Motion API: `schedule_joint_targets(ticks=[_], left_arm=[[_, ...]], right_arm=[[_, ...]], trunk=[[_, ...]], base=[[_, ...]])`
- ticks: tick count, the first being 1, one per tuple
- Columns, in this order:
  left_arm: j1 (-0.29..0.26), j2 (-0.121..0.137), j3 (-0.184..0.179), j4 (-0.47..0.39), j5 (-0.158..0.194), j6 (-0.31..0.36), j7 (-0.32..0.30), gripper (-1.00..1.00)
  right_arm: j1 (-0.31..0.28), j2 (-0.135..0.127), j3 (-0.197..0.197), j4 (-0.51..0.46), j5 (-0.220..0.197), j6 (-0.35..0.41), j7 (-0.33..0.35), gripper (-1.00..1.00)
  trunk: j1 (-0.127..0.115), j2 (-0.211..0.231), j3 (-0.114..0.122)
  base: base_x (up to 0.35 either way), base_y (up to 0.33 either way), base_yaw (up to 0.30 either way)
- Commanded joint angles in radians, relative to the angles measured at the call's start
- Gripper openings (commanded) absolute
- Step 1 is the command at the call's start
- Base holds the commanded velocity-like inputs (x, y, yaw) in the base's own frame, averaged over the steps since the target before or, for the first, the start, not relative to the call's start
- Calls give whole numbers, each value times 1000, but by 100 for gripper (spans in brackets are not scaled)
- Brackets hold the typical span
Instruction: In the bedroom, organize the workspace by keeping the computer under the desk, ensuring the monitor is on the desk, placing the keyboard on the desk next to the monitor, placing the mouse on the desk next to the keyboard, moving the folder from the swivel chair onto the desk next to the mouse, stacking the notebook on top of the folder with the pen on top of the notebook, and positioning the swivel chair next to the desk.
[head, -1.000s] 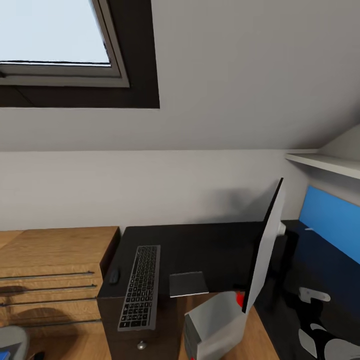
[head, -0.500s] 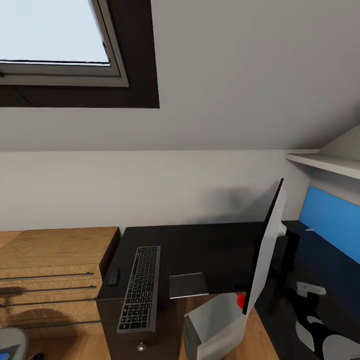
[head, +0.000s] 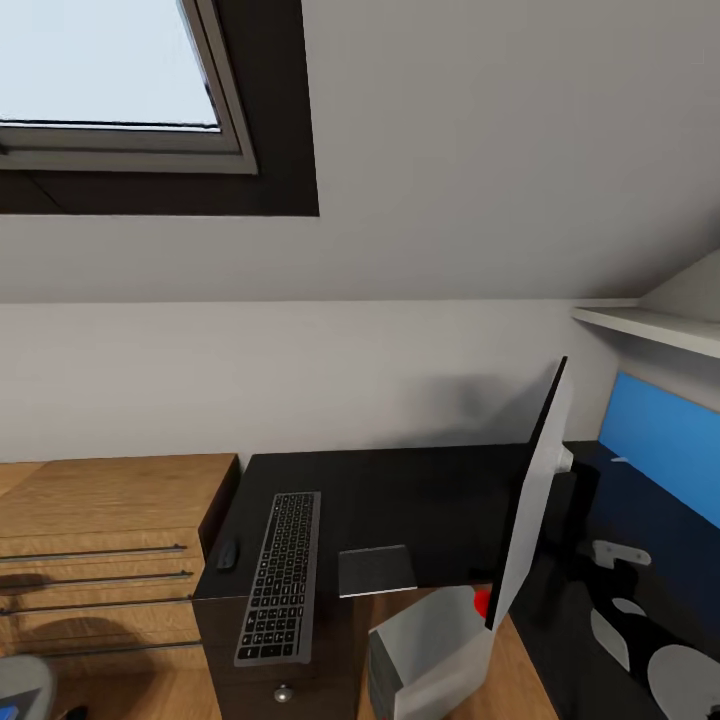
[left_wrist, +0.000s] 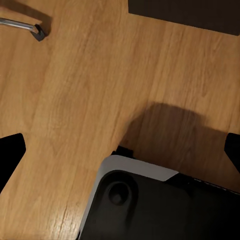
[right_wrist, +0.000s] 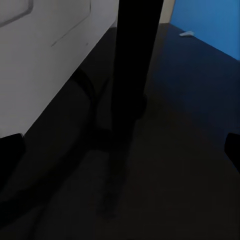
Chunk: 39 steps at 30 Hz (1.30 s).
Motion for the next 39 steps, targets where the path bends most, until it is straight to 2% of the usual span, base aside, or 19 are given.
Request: schedule_joint_targets(ticks=[1,9,18,39], left_arm=[[-1,2,-7,-2,11,-3,8,100],[-1,1,-7,-1,10,-5,8,100],[-1,1,-7,5,11,-5,8,100],[-1,1,-7,21,9,-5,8,100]], right_arm=[[-1,-1,9,1,-7,-1,-4,100],[-2,-3,9,3,-7,-2,-5,100],[-3,-17,7,1,-9,-3,-6,100],[-3,-20,6,-2,-9,-8,-26,100]], trunk=[[0,-2,-2],[0,-2,-2],[0,-2,-2],[0,-2,-2]], base=[[0,0,0],[47,0,0],[54,0,0],[91,0,0]])
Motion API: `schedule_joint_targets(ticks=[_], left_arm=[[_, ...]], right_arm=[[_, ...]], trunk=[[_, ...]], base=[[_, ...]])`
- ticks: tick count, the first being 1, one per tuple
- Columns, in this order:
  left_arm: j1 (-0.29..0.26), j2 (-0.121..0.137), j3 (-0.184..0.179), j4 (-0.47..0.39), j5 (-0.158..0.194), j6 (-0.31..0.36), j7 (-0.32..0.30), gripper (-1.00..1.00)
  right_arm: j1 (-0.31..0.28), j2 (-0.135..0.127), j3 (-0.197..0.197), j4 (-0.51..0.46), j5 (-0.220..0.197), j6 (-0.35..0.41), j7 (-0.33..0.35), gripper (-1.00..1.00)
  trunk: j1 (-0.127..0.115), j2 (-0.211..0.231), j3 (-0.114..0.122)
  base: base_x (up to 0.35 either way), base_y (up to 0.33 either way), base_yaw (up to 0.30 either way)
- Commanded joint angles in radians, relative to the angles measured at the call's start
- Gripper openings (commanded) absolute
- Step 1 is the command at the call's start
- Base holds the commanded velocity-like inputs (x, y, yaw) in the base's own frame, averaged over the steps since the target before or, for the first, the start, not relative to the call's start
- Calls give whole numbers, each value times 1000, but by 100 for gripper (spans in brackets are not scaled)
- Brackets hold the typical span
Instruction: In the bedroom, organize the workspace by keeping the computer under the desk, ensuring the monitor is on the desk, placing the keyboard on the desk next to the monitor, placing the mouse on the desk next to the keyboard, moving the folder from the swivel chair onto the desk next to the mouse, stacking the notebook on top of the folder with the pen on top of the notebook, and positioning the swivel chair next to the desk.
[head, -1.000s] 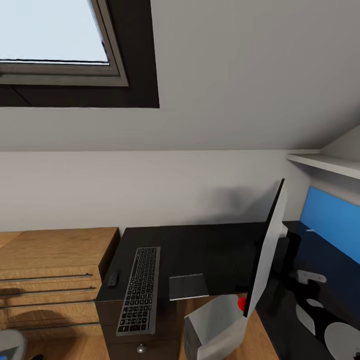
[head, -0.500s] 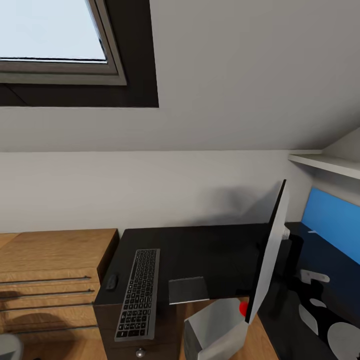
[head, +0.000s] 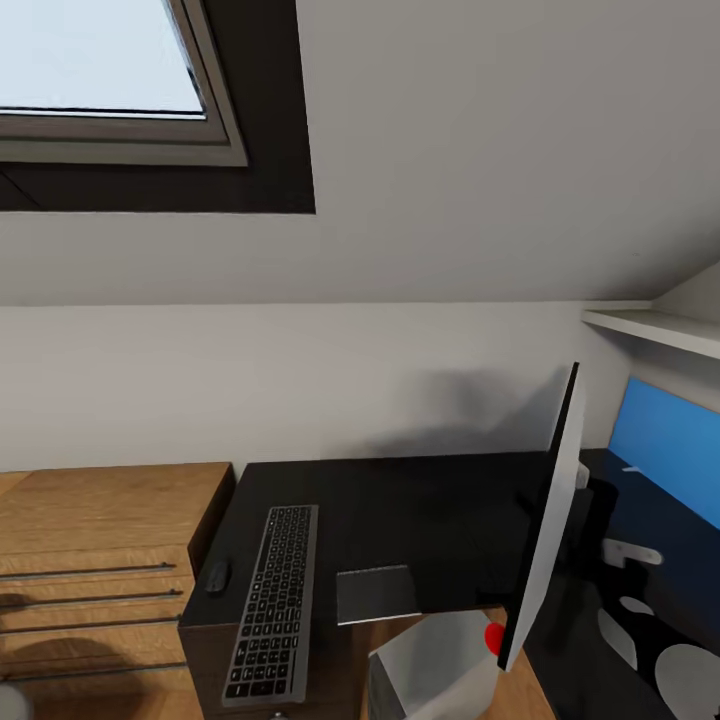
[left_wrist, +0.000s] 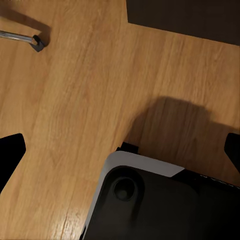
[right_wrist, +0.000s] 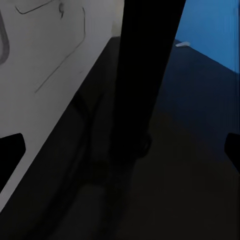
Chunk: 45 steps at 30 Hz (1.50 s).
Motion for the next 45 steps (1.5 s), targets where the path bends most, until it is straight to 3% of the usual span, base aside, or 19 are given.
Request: schedule_joint_targets(ticks=[1,37,45], left_arm=[[-1,2,-7,-2,11,-3,8,100],[-1,1,-7,-2,11,-5,7,100],[-1,0,-8,18,11,-58,7,100]], right_arm=[[-1,-2,9,0,-8,-6,-9,100],[-1,-13,7,0,-9,-20,-42,100],[-1,-13,7,-1,-9,-20,-42,100]], trunk=[[0,-2,-2],[0,-2,-2],[0,-2,-2]], base=[[9,0,0],[79,-30,0],[81,-38,0]])
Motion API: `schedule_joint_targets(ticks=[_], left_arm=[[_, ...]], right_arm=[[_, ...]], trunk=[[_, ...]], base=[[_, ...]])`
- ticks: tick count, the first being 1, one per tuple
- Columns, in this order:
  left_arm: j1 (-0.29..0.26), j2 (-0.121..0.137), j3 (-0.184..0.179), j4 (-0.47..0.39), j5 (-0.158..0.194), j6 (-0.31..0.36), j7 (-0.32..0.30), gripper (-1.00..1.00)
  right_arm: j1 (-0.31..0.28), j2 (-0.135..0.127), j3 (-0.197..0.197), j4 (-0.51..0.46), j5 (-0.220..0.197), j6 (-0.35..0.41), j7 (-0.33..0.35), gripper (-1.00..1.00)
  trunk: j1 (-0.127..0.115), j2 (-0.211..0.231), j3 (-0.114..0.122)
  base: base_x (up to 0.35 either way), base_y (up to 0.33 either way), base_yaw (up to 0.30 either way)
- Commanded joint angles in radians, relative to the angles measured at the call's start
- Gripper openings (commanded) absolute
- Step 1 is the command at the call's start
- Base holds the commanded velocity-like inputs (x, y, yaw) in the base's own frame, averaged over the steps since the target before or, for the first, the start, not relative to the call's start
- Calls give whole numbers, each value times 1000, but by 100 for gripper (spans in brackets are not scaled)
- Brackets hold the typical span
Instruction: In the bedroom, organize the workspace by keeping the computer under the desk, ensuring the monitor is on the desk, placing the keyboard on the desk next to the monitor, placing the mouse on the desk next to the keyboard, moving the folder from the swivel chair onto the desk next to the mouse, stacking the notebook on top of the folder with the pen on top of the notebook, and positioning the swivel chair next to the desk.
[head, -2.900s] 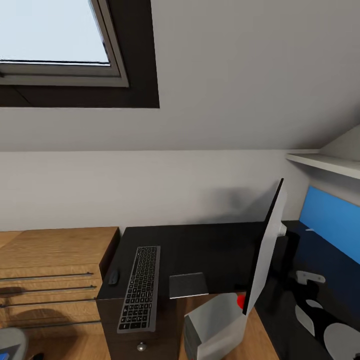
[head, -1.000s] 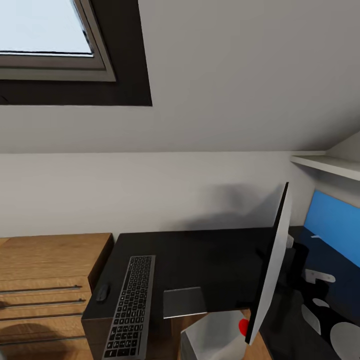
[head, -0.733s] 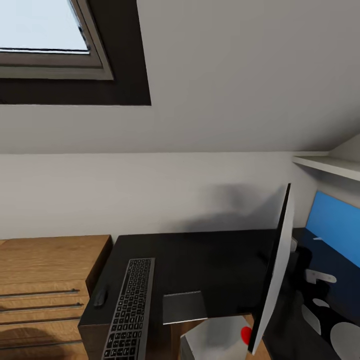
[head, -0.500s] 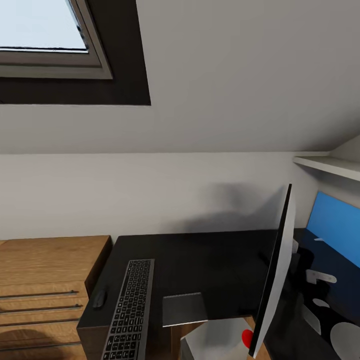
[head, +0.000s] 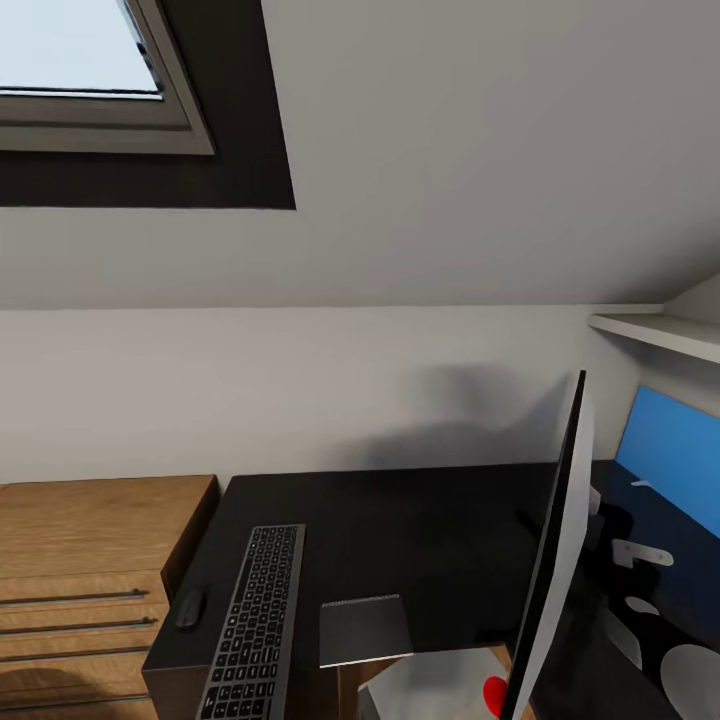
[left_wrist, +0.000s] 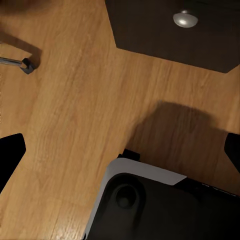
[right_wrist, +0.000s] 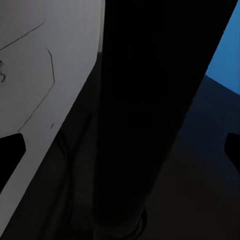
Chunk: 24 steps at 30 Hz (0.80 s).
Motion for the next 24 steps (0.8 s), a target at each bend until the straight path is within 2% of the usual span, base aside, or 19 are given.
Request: schedule_joint_targets(ticks=[1,17,24], left_arm=[[0,2,-8,-1,11,-7,7,100],[0,-1,-8,2,11,-10,7,100],[-1,0,-8,3,10,-10,7,100]], right_arm=[[-1,-1,9,0,-8,-2,-4,100],[-2,-20,7,-1,-11,-4,-37,100],[-2,-20,7,-1,-11,-4,-38,100]], trunk=[[0,-2,-2],[0,-2,-2],[0,-2,-2]], base=[[9,-4,0],[1,0,0],[149,0,0]])
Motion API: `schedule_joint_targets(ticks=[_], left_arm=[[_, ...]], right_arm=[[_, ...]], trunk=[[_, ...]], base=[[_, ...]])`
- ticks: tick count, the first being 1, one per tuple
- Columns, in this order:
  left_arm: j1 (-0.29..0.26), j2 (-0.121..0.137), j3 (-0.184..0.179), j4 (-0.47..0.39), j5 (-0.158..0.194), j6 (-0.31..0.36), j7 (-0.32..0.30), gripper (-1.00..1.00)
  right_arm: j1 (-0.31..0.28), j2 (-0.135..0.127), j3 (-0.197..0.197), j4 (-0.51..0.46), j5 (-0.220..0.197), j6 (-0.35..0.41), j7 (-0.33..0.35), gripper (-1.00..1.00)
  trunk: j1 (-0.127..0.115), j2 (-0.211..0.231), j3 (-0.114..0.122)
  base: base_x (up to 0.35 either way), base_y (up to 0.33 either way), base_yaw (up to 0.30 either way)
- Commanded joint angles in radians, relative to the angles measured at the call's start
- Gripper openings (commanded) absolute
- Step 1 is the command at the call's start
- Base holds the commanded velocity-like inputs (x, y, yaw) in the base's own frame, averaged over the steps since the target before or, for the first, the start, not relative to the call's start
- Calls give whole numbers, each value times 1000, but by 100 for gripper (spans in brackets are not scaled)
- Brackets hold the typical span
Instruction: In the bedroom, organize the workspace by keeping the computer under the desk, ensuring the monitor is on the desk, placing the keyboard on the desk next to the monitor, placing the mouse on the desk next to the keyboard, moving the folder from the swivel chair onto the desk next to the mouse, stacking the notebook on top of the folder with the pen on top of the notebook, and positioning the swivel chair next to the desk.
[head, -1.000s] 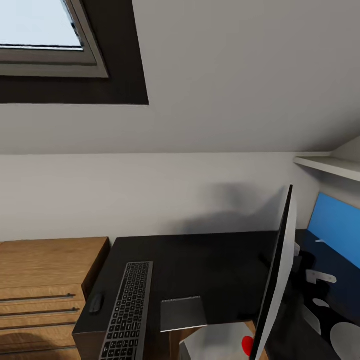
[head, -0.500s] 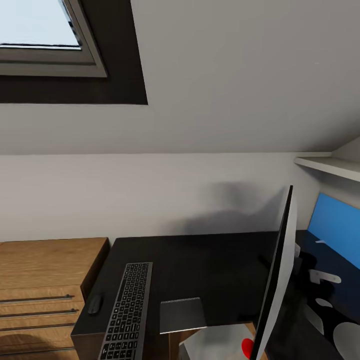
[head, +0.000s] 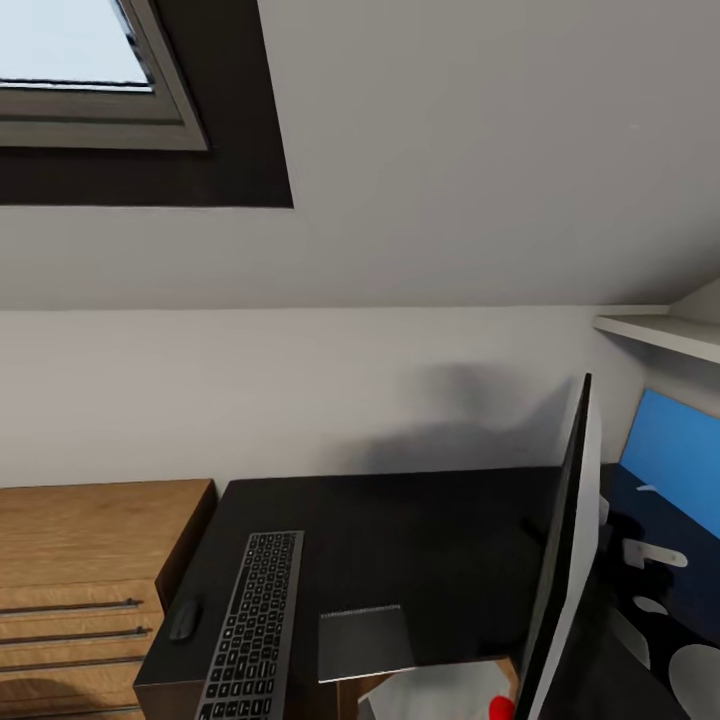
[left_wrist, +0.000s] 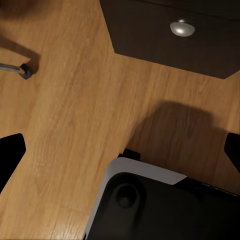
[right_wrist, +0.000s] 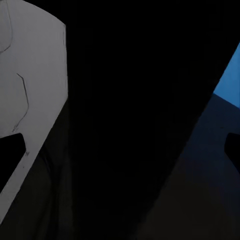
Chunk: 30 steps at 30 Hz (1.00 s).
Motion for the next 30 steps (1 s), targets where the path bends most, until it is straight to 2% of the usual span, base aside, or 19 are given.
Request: schedule_joint_targets(ticks=[1,24,25,30], left_arm=[[0,2,-8,-2,11,-6,7,100],[0,1,-8,0,12,-6,7,100],[0,1,-8,0,12,-6,7,100],[0,1,-8,0,12,-6,7,100]], right_arm=[[-1,0,9,0,-8,-3,-4,100],[-1,0,9,1,-8,-21,-4,100],[-1,1,9,0,-8,-21,-4,-100],[-1,1,9,0,-8,-21,-4,-100]], trunk=[[1,-2,-2],[1,-2,-2],[1,-2,-2],[1,-2,-2]], base=[[72,0,0],[34,0,0],[0,0,0],[0,0,0]])
